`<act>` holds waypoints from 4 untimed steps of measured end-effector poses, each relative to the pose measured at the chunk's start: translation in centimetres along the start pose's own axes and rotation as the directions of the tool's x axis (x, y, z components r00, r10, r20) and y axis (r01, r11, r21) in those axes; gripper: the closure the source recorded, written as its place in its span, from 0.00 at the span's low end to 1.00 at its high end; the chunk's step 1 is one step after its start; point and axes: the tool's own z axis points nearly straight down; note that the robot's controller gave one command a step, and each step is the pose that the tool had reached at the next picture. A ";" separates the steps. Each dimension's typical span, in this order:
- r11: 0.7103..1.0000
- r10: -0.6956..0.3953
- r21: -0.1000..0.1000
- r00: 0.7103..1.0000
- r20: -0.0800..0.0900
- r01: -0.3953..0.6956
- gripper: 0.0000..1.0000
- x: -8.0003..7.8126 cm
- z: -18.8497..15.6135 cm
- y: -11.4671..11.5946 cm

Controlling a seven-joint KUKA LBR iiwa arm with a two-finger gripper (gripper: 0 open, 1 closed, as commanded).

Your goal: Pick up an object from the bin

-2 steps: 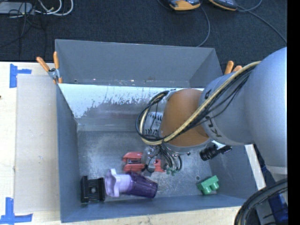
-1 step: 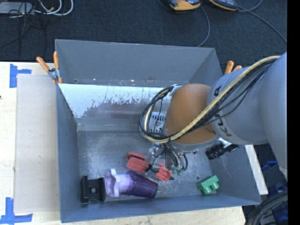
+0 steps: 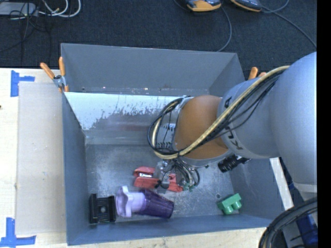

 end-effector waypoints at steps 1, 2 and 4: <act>1.000 0.000 0.000 1.000 0.000 0.000 1.00 0.0 0.0 0.0; 1.000 -0.007 0.003 1.000 -0.010 0.007 1.00 0.4 -4.5 0.1; 0.999 -0.045 -0.003 0.999 -0.004 0.045 1.00 -1.4 2.2 0.5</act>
Offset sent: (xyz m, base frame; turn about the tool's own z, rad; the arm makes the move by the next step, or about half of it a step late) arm -0.0041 0.0112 0.1977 -0.0303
